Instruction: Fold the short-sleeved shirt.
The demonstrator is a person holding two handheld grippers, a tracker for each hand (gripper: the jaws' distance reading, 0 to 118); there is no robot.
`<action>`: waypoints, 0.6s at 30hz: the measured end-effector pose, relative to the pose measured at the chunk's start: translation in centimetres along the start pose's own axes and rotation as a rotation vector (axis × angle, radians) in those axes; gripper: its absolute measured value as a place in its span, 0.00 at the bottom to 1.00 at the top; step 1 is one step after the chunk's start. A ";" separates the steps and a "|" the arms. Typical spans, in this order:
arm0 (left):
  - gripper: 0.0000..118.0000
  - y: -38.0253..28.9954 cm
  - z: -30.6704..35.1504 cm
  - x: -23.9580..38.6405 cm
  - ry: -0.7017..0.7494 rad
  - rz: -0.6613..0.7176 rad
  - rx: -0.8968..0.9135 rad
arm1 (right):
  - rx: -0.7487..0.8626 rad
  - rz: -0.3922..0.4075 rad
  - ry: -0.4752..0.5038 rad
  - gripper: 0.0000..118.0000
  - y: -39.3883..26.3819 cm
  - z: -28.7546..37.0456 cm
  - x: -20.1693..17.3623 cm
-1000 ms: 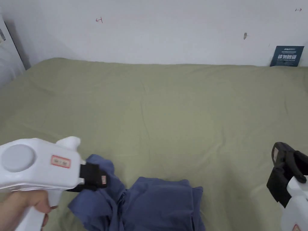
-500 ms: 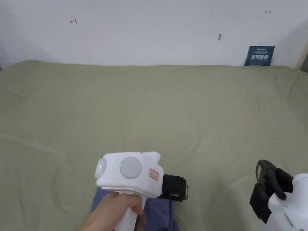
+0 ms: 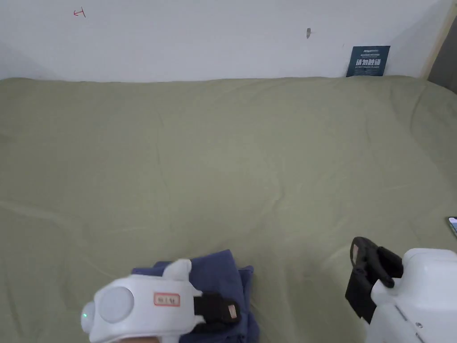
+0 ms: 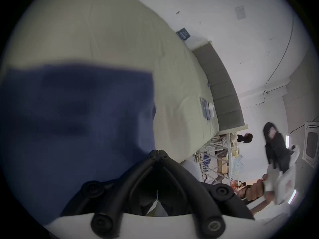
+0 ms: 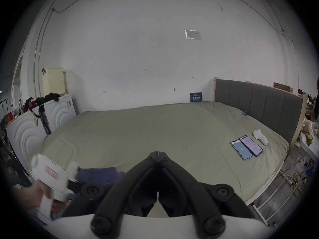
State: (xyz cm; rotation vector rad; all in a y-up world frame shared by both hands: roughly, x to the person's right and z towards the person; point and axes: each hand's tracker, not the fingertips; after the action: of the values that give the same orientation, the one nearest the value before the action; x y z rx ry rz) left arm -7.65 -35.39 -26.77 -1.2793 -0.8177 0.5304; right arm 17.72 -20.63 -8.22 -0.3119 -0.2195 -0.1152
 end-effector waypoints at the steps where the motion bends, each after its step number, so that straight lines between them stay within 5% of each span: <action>1: 0.00 -0.3 -1.7 -0.2 0.006 -0.010 -0.005 | -0.009 0.003 0.000 0.01 -0.2 0.0 0.0; 6: 0.00 0.2 -2.2 -0.3 0.001 0.013 0.016 | -0.080 0.000 0.038 0.01 -1.3 -0.3 -0.1; 10: 0.00 0.9 2.9 1.6 0.004 -0.079 0.038 | -0.170 -0.007 0.172 0.01 -1.7 -2.2 -1.6; 15: 0.00 1.4 11.6 0.3 0.086 -0.114 0.137 | -0.408 -0.215 0.495 0.01 -3.1 -8.3 -3.6; 18: 0.00 1.4 15.5 -2.8 0.135 -0.075 0.194 | -0.563 -0.414 0.731 0.01 -5.4 -13.4 -4.2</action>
State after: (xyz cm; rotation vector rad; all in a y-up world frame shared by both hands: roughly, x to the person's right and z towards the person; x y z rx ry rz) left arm -21.34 -27.49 -27.59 -1.0895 -0.6816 0.4466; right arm 15.50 -29.60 -20.04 -0.7568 0.4911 -0.6933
